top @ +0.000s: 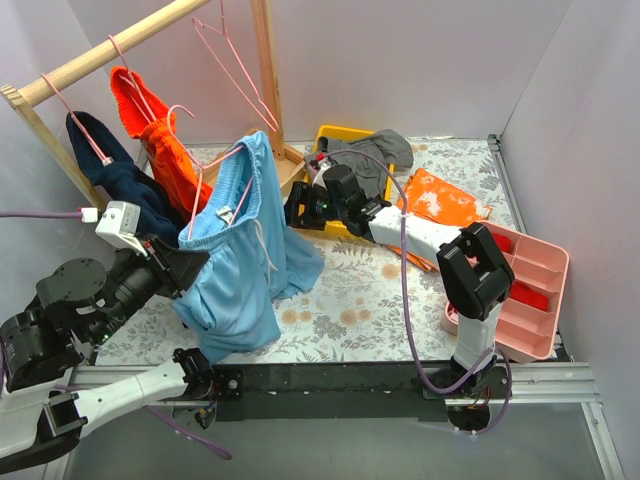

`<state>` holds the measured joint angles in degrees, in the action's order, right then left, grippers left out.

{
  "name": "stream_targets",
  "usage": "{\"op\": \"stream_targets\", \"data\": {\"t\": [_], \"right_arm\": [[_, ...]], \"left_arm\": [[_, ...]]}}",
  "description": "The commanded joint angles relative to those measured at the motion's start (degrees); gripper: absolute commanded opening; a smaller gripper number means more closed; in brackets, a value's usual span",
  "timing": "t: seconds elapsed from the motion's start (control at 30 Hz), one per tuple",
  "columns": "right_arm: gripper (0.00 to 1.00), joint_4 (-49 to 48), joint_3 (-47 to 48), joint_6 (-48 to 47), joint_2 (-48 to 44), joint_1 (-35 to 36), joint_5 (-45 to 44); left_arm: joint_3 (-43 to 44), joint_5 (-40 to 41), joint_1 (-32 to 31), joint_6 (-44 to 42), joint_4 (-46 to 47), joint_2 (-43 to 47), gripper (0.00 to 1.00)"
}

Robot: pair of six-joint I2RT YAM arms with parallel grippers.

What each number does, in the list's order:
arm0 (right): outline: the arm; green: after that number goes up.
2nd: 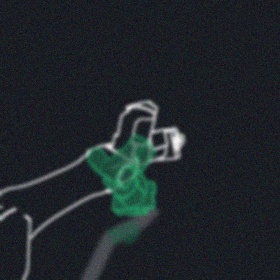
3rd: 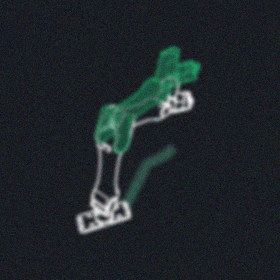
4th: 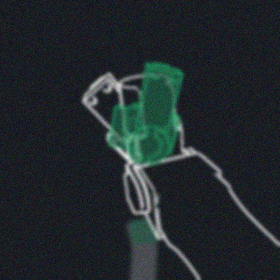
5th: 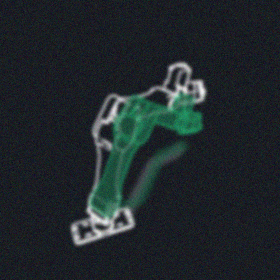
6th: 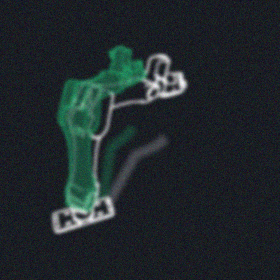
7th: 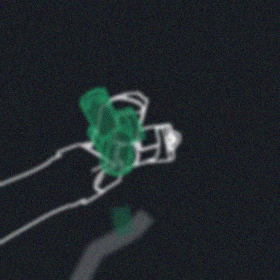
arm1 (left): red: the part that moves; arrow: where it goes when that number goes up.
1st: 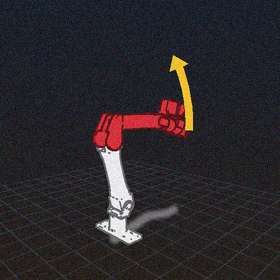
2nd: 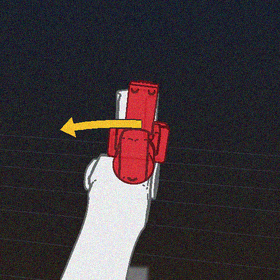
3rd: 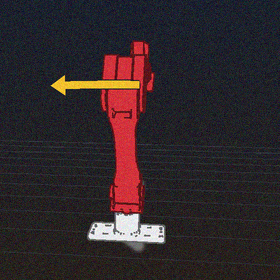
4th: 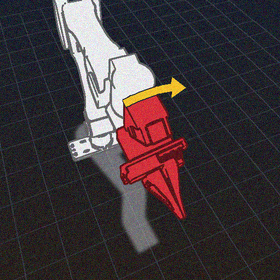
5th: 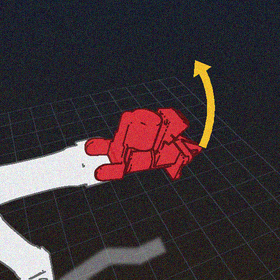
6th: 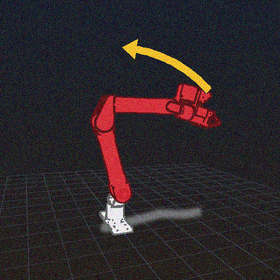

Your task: Place the shorts on the hanger

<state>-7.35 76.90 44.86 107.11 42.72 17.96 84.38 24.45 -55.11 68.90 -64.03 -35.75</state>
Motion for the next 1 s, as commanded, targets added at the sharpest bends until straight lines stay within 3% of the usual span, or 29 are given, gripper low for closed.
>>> {"op": "stream_targets", "data": {"t": [0.0,0.37,0.77,0.97], "right_arm": [[0.75,4.00,7.99,-2.23,3.10,0.08,1.29],[0.76,14.38,20.04,-6.10,9.17,-0.27,2.35],[0.76,18.60,12.14,-9.09,1.09,-0.71,-0.64],[0.75,20.27,9.15,-10.67,-3.48,-0.71,-1.87]], "left_arm": [[1.76,9.01,0.18,0.61,7.95,-1.25,0.00],[2.11,24.41,0.18,0.88,18.23,-11.79,0.00],[8.87,37.59,0.18,-4.57,24.13,-26.29,0.00],[10.54,41.99,0.27,-12.03,31.41,-30.86,0.00]]}}
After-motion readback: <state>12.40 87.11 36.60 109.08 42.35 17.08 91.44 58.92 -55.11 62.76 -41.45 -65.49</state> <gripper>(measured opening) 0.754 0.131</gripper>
